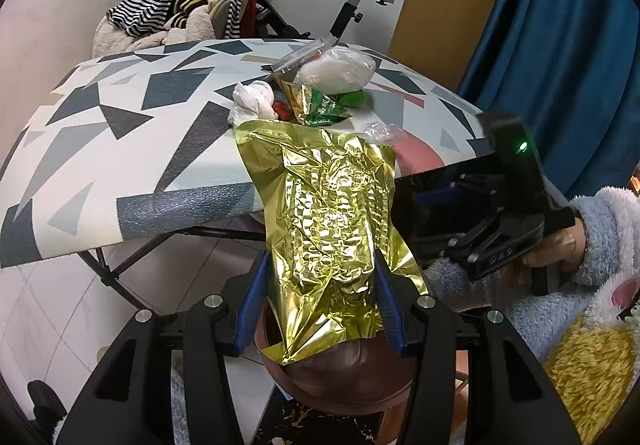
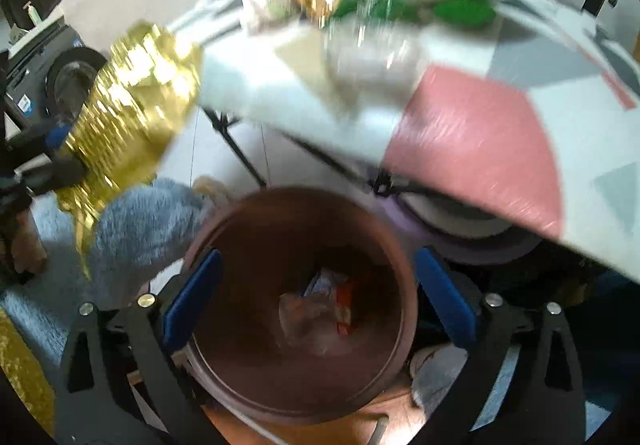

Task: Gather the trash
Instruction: 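Open the left tool to drop the gold foil packet into the bin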

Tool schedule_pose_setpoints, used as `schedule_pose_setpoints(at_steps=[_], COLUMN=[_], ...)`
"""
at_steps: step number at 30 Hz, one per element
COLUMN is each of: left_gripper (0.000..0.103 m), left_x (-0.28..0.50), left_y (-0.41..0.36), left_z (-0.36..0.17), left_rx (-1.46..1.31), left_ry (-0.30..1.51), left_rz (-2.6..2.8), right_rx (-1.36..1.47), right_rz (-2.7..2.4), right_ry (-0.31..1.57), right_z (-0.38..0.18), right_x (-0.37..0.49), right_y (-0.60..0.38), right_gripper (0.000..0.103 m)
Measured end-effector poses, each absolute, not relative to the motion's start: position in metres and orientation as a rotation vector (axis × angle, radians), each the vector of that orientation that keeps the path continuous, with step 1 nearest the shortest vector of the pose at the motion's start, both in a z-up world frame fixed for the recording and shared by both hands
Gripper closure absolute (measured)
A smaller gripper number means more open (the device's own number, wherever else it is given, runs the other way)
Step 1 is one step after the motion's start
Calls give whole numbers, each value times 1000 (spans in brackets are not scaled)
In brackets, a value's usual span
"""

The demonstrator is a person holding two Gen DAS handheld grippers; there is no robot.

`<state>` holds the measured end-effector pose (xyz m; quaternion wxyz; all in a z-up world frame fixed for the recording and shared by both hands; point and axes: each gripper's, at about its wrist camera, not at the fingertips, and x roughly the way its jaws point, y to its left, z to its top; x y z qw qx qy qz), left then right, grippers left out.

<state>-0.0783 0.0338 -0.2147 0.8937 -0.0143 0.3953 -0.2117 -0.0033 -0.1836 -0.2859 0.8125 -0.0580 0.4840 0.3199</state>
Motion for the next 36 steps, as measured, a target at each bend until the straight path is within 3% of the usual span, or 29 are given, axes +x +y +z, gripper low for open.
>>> schedule_pose_setpoints(at_steps=[17,36], left_gripper=[54,52], left_x=[-78,-69], left_y=[12,7], left_z=[-220,-241], left_rx=[18,31], left_ry=[804,902], left_rz=[-460,-459], right_rx=[-164,-91], right_rz=[633,575], right_ry=[765,741], right_z=[-219,-219], right_x=[-11,-13], right_y=[-240,-262], right_gripper=[6,6])
